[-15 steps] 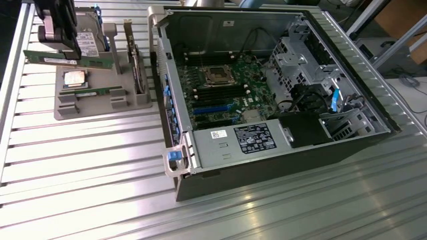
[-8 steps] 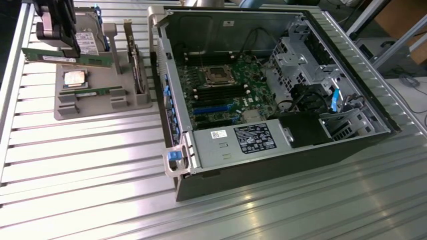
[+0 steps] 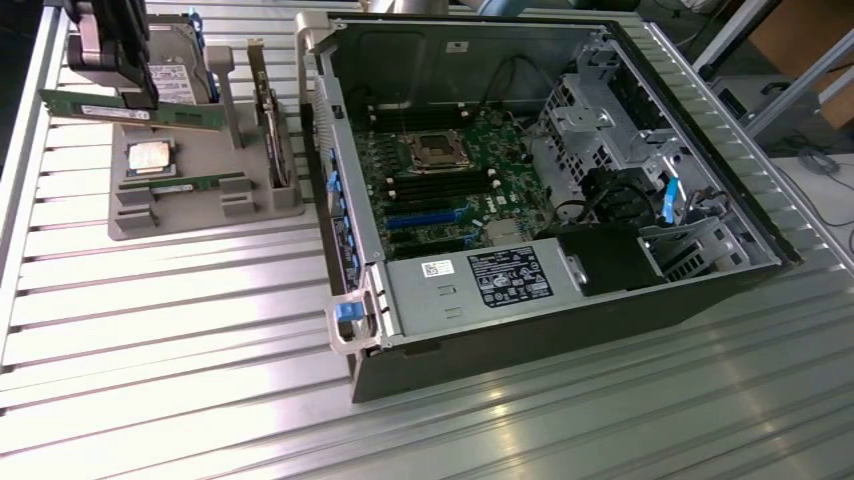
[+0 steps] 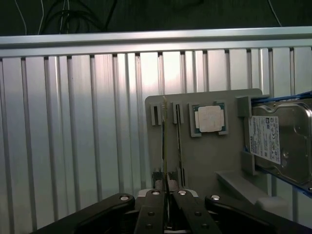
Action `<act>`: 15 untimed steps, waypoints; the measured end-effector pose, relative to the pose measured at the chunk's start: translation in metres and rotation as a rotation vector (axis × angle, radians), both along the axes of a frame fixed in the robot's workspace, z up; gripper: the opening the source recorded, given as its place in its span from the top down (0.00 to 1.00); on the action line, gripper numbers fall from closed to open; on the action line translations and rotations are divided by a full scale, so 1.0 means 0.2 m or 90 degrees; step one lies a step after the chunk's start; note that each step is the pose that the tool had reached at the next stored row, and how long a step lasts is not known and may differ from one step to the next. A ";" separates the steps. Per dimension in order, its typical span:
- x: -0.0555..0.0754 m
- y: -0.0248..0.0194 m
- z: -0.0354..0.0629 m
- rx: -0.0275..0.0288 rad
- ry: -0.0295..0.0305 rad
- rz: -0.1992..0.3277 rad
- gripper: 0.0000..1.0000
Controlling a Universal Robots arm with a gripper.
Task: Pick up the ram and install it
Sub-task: 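Pick up the ram and move it above insertion slot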
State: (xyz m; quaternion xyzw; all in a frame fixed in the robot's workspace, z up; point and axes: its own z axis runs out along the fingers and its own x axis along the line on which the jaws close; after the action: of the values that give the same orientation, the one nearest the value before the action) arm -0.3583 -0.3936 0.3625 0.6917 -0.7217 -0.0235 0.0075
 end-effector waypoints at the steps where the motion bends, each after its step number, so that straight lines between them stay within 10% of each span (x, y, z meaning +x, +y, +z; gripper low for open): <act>1: 0.00 0.000 0.004 0.0000 0.0000 0.000 0.87; 15: 0.00 0.000 0.069 -0.0001 0.0001 0.000 0.87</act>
State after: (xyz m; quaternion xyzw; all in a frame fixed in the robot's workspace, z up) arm -0.3583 -0.3936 0.3763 0.6917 -0.7218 -0.0235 0.0076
